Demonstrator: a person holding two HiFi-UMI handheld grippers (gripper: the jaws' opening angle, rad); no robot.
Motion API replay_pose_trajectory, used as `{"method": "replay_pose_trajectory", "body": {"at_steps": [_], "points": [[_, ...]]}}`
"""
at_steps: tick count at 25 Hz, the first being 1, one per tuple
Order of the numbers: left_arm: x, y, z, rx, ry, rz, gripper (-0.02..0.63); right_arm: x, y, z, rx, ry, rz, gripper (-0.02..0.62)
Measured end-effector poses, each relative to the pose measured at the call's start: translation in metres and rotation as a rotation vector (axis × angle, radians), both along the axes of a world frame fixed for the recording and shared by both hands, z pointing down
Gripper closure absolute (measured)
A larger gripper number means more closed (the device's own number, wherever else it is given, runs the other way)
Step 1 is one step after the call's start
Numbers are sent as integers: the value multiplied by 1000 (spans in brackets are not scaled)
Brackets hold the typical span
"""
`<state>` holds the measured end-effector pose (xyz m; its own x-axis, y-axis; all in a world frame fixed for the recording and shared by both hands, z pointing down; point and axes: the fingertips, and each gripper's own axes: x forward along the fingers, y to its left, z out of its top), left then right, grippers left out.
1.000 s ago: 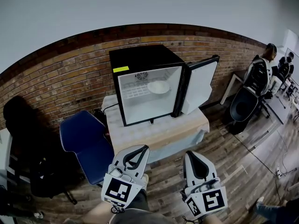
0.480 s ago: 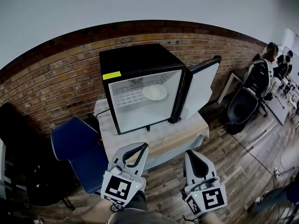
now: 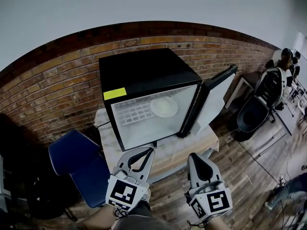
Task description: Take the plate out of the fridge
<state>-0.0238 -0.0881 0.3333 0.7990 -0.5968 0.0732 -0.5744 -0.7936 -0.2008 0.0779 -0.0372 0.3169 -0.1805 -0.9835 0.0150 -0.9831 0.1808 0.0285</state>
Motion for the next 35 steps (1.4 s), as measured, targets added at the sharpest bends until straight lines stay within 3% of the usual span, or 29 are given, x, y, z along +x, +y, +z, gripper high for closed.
{"method": "replay_pose_trajectory", "body": {"at_steps": [9, 20, 35], "points": [[17, -69, 18, -80, 1, 56, 586, 11, -79, 13, -51, -30, 45, 563], [36, -131, 30, -192, 74, 88, 586, 28, -148, 31, -109, -79, 79, 563], [59, -162, 53, -455, 279, -8, 586, 60, -193, 51, -186, -239, 13, 561]]}}
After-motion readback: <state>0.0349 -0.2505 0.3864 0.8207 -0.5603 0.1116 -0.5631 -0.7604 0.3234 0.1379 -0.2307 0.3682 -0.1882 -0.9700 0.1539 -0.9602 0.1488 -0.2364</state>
